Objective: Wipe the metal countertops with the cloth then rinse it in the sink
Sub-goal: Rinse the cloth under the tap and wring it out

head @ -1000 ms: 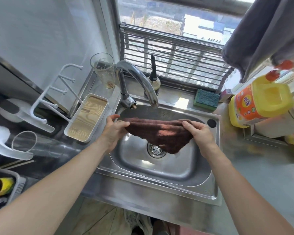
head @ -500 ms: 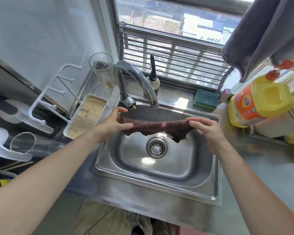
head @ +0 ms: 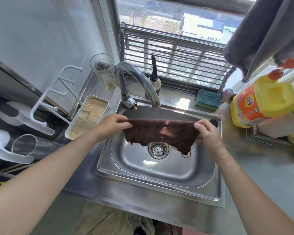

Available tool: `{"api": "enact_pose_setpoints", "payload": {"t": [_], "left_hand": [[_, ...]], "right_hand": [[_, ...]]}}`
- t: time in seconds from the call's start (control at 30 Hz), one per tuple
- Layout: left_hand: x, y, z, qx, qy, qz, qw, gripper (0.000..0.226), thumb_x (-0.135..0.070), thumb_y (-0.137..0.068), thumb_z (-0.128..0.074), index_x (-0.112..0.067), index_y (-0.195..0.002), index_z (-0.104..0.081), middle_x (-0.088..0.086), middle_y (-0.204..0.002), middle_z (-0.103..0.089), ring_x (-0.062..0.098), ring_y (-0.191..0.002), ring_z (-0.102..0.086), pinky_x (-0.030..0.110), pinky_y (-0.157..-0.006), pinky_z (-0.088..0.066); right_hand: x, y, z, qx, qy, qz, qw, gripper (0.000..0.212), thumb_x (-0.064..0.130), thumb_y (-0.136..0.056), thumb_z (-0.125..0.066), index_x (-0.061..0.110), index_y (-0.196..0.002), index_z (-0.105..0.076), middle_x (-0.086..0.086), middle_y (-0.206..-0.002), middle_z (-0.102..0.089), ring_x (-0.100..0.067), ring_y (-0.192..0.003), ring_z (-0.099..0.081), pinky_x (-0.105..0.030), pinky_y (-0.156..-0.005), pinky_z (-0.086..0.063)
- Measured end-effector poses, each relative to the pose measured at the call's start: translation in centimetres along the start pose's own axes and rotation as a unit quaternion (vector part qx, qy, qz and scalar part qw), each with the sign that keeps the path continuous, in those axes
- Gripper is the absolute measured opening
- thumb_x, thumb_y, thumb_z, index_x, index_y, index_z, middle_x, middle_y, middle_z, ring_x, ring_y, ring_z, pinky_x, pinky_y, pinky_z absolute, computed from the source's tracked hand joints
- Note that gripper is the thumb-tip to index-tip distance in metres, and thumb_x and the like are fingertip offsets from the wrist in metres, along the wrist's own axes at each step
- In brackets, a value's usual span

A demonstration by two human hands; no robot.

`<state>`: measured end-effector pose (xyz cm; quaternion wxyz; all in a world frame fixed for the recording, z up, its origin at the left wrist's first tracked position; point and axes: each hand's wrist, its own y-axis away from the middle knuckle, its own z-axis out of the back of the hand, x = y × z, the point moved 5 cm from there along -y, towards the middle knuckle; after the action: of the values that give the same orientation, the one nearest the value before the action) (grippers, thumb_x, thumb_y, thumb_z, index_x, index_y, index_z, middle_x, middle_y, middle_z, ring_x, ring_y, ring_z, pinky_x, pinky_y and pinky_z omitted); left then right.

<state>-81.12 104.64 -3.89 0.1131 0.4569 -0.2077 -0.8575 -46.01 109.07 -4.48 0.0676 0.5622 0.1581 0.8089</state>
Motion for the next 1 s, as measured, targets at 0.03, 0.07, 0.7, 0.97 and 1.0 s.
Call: {"api": "enact_pose_setpoints", "payload": {"t": [0.03,0.07,0.7,0.97,1.0], "left_hand": [[-0.4,0.1,0.0,0.018,0.085,0.016,0.996,0.017,-0.022,-0.092,-0.069,-0.008,-0.097,-0.077,0.009,-0.089,-0.073,0.018,-0.086,-0.066,0.038,-0.089,-0.051],[-0.5,0.0,-0.2,0.020,0.126,0.035,0.991,0.018,-0.023,-0.093,-0.067,-0.008,-0.100,-0.076,0.009,-0.086,-0.072,0.021,-0.081,-0.067,0.041,-0.086,-0.055],[-4.6,-0.7,-9.6,0.062,-0.074,-0.203,0.975,0.016,-0.030,-0.093,-0.066,-0.022,-0.100,-0.077,-0.019,-0.077,-0.065,-0.002,-0.077,-0.061,0.021,-0.074,-0.046],[-4.0,-2.5,-9.6,0.132,0.319,0.019,0.938,0.060,-0.069,-0.082,-0.063,-0.019,-0.114,-0.069,0.003,-0.101,-0.075,0.016,-0.092,-0.069,0.024,-0.076,-0.055],[-3.2,-2.2,-10.6,0.186,0.298,0.069,0.934,0.071,-0.078,-0.075,-0.061,-0.021,-0.116,-0.069,0.002,-0.104,-0.075,0.015,-0.094,-0.070,0.026,-0.081,-0.054]], "right_hand": [[0.1,0.1,-0.1,-0.016,-0.045,-0.027,0.998,0.016,0.015,-0.100,-0.060,0.017,-0.084,-0.059,-0.001,-0.079,-0.060,-0.018,-0.073,-0.059,-0.035,-0.067,-0.054],[0.3,-0.1,-0.1,-0.051,-0.035,-0.037,0.997,0.013,0.021,-0.099,-0.063,0.019,-0.086,-0.060,0.002,-0.078,-0.063,-0.019,-0.074,-0.063,-0.038,-0.068,-0.056],[-2.1,2.0,-7.0,0.103,0.107,-0.008,0.989,0.065,0.013,-0.079,-0.069,0.050,-0.130,-0.053,-0.002,-0.147,-0.044,-0.019,-0.142,-0.039,-0.036,-0.114,-0.036],[1.5,1.6,-5.5,0.236,-0.089,-0.033,0.967,0.022,0.023,-0.102,-0.060,0.011,-0.116,-0.072,-0.012,-0.101,-0.075,-0.025,-0.097,-0.073,-0.052,-0.083,-0.062],[1.2,1.7,-5.4,0.218,-0.145,-0.074,0.962,0.024,0.021,-0.104,-0.056,0.011,-0.119,-0.071,-0.014,-0.105,-0.075,-0.029,-0.099,-0.073,-0.051,-0.081,-0.062]]}}
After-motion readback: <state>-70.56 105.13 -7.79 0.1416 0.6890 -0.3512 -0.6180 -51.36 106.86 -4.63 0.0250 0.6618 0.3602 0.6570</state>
